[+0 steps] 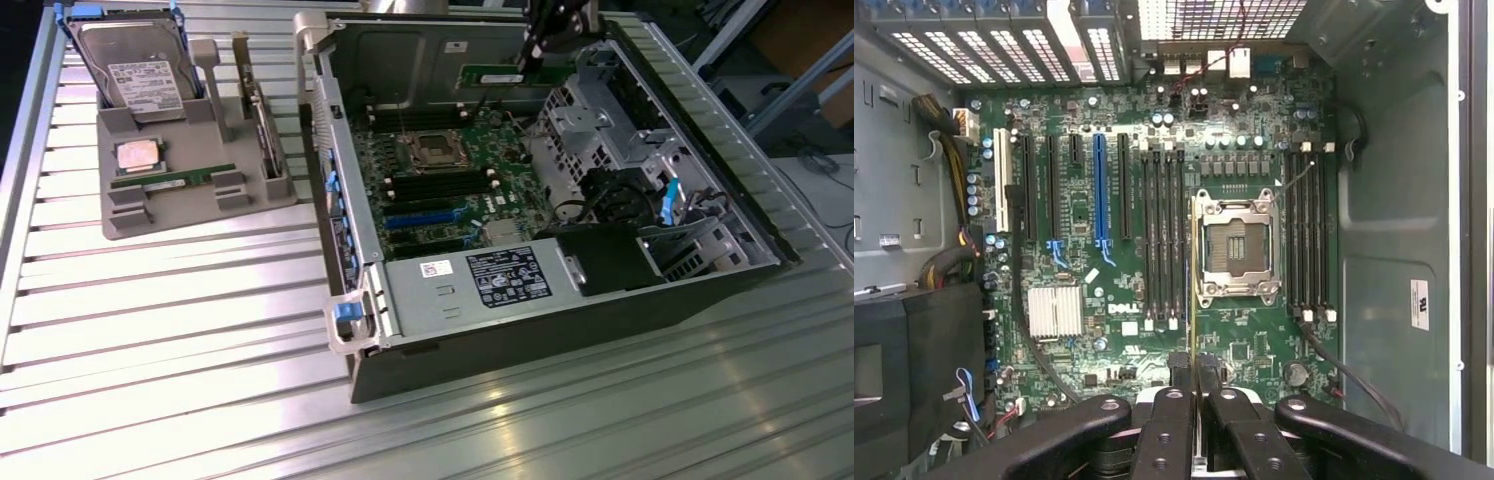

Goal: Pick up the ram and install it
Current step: 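Insert the ram into the slot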

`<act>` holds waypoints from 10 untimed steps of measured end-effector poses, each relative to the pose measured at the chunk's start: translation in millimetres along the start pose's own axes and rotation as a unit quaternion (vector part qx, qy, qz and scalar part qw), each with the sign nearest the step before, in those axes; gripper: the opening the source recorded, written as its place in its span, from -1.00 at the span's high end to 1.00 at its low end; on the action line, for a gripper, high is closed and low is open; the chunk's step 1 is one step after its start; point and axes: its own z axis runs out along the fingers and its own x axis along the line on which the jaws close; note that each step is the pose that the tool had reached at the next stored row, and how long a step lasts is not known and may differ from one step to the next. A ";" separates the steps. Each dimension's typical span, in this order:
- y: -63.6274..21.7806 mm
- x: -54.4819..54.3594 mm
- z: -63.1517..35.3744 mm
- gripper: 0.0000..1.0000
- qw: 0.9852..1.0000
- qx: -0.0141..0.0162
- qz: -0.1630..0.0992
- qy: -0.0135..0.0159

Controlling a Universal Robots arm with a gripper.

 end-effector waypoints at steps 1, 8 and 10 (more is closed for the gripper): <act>0.0 0.4 0.4 0.75 1.000 0.000 0.000 0.000; 0.2 2.9 3.7 0.75 1.000 0.000 0.000 0.000; 0.5 3.4 4.7 0.75 1.000 0.000 0.000 0.000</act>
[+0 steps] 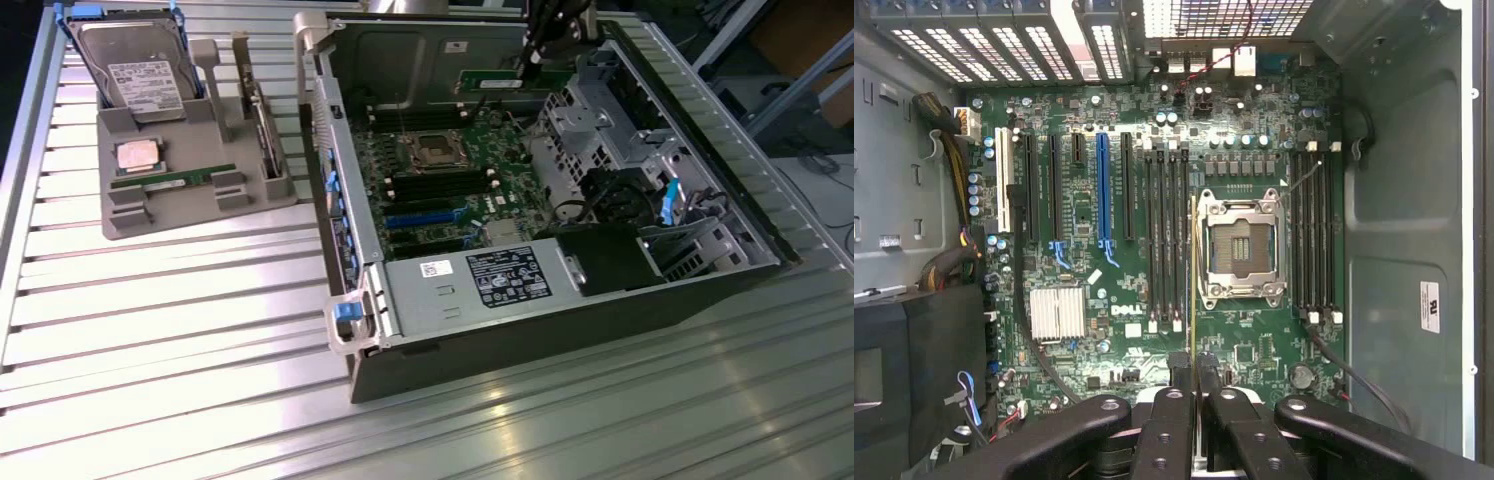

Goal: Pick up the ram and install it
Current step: 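Insert the ram into the slot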

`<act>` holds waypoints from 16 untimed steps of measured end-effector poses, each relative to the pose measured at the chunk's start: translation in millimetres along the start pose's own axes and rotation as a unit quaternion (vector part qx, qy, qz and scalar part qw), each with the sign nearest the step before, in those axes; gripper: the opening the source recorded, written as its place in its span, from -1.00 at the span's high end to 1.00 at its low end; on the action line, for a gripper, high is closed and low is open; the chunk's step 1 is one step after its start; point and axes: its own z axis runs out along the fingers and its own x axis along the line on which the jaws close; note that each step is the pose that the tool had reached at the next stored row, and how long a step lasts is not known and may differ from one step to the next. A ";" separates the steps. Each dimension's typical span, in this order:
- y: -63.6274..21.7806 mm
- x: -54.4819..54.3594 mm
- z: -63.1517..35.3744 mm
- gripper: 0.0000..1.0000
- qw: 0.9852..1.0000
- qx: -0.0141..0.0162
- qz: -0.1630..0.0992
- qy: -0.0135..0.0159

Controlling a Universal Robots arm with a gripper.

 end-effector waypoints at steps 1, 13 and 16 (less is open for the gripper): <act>0.1 0.2 0.3 0.75 1.000 0.000 0.000 0.000; 0.7 2.5 5.9 0.75 1.000 0.000 0.000 0.000; 0.7 3.3 7.3 0.75 1.000 0.000 0.000 0.000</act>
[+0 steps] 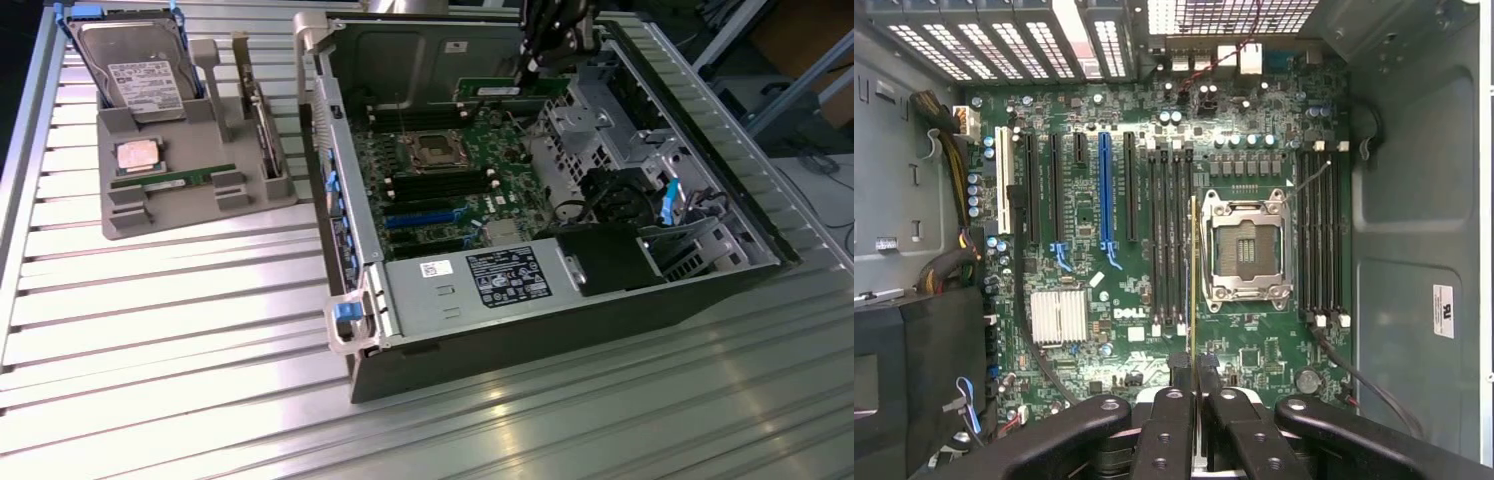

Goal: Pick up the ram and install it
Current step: 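Insert the ram into the slot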

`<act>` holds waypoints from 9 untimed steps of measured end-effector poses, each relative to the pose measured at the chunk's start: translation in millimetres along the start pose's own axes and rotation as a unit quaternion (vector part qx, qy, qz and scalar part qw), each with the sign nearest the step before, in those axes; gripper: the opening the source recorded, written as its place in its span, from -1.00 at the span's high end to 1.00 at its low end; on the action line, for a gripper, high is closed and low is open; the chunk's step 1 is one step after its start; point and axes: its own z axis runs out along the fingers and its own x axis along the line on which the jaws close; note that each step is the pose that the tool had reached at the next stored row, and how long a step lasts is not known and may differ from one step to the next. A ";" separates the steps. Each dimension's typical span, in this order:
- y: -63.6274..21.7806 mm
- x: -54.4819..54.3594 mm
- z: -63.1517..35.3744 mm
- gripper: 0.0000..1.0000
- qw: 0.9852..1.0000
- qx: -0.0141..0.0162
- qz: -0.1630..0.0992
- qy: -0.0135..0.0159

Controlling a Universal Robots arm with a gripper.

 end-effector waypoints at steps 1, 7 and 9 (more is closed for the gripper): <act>0.0 0.2 0.4 0.75 1.000 0.000 0.000 0.000; -0.1 2.0 4.7 0.75 1.000 0.000 0.000 0.000; -0.1 2.2 5.6 0.75 1.000 0.000 0.000 0.000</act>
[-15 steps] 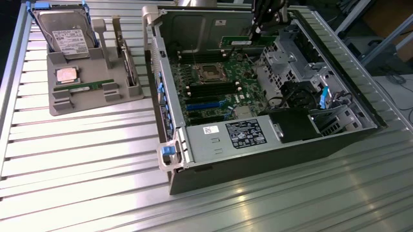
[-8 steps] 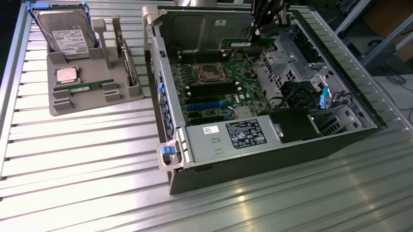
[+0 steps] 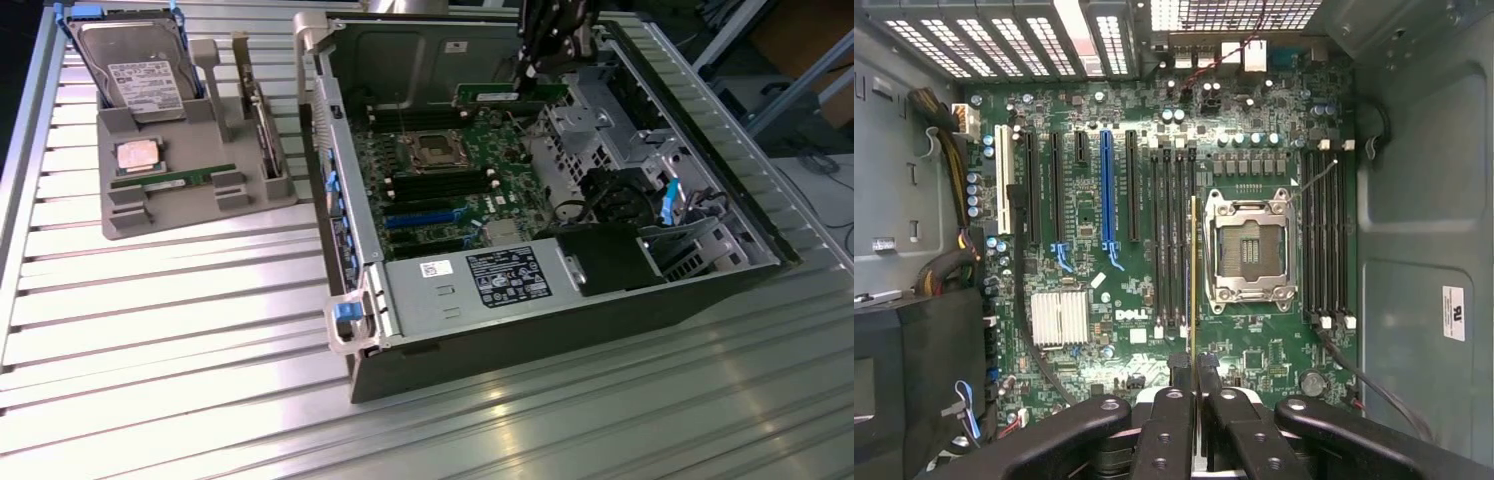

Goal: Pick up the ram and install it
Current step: 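Insert the ram into the slot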

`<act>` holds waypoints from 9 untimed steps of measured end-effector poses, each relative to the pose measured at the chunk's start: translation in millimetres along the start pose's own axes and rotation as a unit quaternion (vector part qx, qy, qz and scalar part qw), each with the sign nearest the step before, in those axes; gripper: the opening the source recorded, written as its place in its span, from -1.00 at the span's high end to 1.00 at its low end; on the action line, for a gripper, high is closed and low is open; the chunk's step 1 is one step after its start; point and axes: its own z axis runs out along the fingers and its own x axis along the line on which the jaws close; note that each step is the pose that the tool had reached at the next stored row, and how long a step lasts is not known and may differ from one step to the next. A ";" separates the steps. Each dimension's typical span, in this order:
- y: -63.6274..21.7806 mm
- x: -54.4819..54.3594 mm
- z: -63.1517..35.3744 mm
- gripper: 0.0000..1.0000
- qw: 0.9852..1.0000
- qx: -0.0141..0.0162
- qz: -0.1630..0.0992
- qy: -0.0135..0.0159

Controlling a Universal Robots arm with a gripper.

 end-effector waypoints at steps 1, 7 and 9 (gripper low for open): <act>0.0 0.1 0.3 0.75 1.000 0.000 0.000 0.000; -0.1 0.5 2.7 0.75 1.000 0.000 0.000 0.000; -0.2 0.6 3.3 0.75 1.000 0.000 0.000 0.000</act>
